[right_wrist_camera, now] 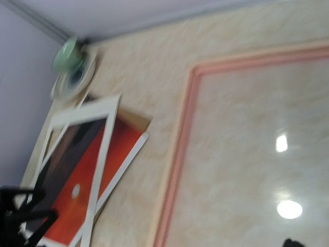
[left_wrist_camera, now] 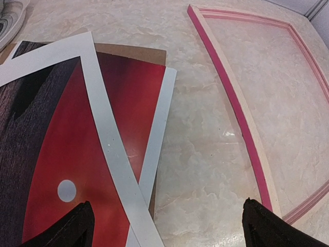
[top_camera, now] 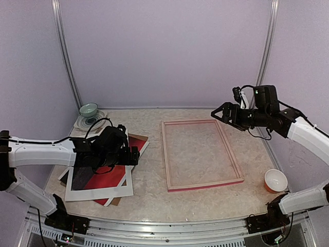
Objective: Put the photo into the frame
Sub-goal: Pick up the mat board from the photo.
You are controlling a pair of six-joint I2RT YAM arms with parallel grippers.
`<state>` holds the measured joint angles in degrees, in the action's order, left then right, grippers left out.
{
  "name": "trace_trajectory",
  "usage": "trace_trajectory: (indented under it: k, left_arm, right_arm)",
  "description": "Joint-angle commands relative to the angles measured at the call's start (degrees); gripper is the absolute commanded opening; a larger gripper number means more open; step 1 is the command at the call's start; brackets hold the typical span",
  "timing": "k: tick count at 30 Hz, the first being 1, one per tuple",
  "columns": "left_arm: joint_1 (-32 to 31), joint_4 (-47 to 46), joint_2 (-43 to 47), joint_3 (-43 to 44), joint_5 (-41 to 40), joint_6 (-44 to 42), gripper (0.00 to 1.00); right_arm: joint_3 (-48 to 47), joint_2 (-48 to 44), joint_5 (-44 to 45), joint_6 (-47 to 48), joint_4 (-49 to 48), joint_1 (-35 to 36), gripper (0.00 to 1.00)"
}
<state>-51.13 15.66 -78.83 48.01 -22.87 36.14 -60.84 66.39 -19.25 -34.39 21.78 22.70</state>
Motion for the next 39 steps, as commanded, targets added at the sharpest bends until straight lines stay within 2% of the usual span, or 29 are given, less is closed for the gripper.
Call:
trace_trajectory:
  k: [1,6,10,17,19,23,29,33,39]
  left_arm:
    - [-0.6,-0.5,2.0,-5.0,-0.1,3.7,0.99]
    - [-0.5,-1.4,6.5,-9.6,-2.7,8.0,0.99]
    - [1.2,-3.0,11.7,-12.6,-2.7,10.4,0.99]
    - [4.1,-5.5,18.1,-19.2,0.6,12.1,0.99]
    - [4.7,-6.0,19.8,-20.3,0.8,12.5,0.98]
    - [5.6,-6.4,23.7,-22.8,1.1,14.5,0.90]
    - [5.7,-7.9,28.8,-26.9,5.4,17.8,0.79]
    - [5.0,-7.2,27.6,-27.9,8.6,20.6,0.77]
    - [2.1,-4.0,23.9,-26.6,9.3,23.0,0.77]
  right_arm:
    - [-1.0,4.1,1.9,0.4,-3.6,9.0,0.99]
    - [-2.2,11.8,0.5,-4.5,-8.6,18.2,0.99]
    - [-7.9,21.5,-1.3,-6.9,-9.7,25.7,0.97]
    - [-17.6,36.1,-7.5,-10.0,-10.4,32.7,0.95]
    - [-20.0,39.9,-10.1,-11.4,-11.2,33.6,0.94]
    - [-22.6,46.1,-15.2,-15.6,-14.0,34.3,0.91]
    - [-26.0,52.3,-17.7,-19.1,-14.7,34.5,0.90]
    - [-27.4,55.6,-19.3,-21.2,-15.2,34.6,0.90]
    - [-30.8,60.8,-22.9,-23.3,-16.9,34.6,0.90]
